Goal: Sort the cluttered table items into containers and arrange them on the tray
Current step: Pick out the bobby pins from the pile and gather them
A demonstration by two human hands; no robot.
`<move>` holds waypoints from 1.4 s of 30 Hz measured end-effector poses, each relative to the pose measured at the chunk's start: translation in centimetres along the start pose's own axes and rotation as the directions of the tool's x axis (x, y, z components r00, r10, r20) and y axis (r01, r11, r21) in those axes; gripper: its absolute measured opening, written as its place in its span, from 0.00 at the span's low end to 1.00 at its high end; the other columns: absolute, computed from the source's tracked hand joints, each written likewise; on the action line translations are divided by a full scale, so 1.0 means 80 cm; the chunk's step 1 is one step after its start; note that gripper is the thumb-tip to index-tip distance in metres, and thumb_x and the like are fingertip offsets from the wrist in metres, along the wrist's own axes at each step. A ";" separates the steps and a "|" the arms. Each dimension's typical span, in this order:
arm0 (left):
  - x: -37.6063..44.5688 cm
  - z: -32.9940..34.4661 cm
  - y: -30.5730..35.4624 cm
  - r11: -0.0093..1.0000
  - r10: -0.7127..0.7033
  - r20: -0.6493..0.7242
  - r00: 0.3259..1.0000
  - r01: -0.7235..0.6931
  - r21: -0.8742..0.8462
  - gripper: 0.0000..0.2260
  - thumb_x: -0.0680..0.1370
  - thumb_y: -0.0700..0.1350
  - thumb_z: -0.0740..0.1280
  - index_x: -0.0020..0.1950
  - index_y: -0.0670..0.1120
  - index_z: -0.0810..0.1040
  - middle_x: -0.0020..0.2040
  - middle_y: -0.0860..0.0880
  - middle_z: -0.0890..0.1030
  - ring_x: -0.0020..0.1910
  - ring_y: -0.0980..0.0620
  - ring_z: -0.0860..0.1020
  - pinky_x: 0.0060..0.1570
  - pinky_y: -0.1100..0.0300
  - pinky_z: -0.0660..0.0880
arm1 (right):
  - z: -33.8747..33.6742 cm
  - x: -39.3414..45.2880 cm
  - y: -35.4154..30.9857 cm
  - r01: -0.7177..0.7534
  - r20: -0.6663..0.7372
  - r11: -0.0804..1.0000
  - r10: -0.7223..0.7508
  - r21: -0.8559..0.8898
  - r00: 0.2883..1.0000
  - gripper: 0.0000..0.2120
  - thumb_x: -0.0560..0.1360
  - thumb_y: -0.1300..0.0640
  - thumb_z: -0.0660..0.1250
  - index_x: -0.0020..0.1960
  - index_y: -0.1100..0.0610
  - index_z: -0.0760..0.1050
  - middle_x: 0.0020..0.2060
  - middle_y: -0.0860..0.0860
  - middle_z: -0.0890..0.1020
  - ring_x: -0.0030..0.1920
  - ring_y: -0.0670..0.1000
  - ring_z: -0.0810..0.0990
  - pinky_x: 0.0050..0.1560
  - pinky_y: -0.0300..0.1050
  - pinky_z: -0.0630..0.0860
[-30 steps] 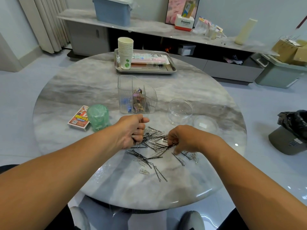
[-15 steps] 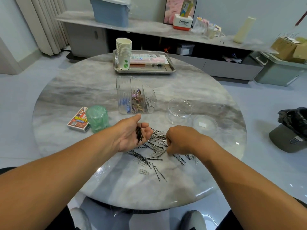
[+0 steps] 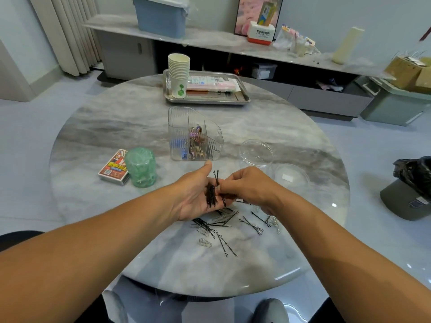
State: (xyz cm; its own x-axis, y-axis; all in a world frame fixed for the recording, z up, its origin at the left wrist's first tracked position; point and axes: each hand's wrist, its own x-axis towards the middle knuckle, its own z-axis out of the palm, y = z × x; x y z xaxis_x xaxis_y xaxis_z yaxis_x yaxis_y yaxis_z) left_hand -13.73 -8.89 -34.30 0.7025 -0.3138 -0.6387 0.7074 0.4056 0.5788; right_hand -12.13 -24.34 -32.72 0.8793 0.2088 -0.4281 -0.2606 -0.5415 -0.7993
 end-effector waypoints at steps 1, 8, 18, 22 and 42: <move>-0.001 0.001 -0.001 1.000 0.009 -0.001 1.000 -0.009 0.000 0.29 0.85 0.60 0.54 0.62 0.32 0.73 0.52 0.35 0.80 0.45 0.40 0.84 0.40 0.51 0.85 | 0.003 0.000 0.000 -0.009 -0.014 1.000 0.009 -0.002 1.000 0.07 0.71 0.57 0.78 0.43 0.60 0.83 0.33 0.51 0.85 0.31 0.44 0.80 0.28 0.32 0.70; 0.001 -0.006 0.003 0.989 0.039 -0.049 0.998 -0.031 0.145 0.12 0.86 0.48 0.58 0.51 0.43 0.76 0.33 0.49 0.75 0.29 0.56 0.72 0.24 0.68 0.70 | -0.022 -0.008 -0.012 0.022 -0.041 0.993 -0.027 -0.118 0.999 0.10 0.73 0.53 0.78 0.44 0.60 0.83 0.31 0.51 0.78 0.29 0.47 0.70 0.28 0.39 0.67; 0.012 -0.015 0.016 0.993 0.020 -0.107 0.994 -0.008 0.115 0.08 0.85 0.40 0.56 0.57 0.44 0.74 0.29 0.50 0.70 0.22 0.57 0.65 0.18 0.68 0.61 | -0.019 -0.032 0.008 -0.121 -0.071 0.359 0.150 -0.925 0.986 0.24 0.64 0.38 0.80 0.39 0.53 0.70 0.35 0.46 0.76 0.40 0.52 0.78 0.42 0.44 0.72; 0.014 -0.014 0.011 0.994 0.050 -0.114 0.992 -0.037 0.107 0.11 0.85 0.38 0.55 0.61 0.44 0.75 0.31 0.49 0.72 0.23 0.56 0.68 0.19 0.67 0.64 | -0.011 -0.031 0.014 -0.061 -0.051 0.297 0.043 -0.953 0.998 0.19 0.68 0.46 0.78 0.42 0.53 0.69 0.35 0.46 0.73 0.38 0.52 0.76 0.39 0.44 0.71; -0.005 -0.008 0.009 0.999 0.005 -0.051 0.999 -0.002 0.053 0.23 0.85 0.58 0.56 0.58 0.38 0.73 0.42 0.39 0.79 0.36 0.42 0.84 0.30 0.54 0.82 | -0.041 -0.007 -0.005 0.023 -0.034 0.992 -0.027 -0.127 0.999 0.06 0.70 0.55 0.75 0.39 0.57 0.82 0.29 0.46 0.81 0.28 0.42 0.75 0.28 0.36 0.69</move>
State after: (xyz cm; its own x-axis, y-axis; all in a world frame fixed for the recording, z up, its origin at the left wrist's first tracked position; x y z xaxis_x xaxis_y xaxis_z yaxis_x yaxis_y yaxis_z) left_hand -13.52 -7.90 -33.94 0.7013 -0.2678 -0.6607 0.7089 0.3600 0.6065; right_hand -11.20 -26.93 -30.74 0.8990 0.1959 -0.3917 -0.1878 -0.6355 -0.7489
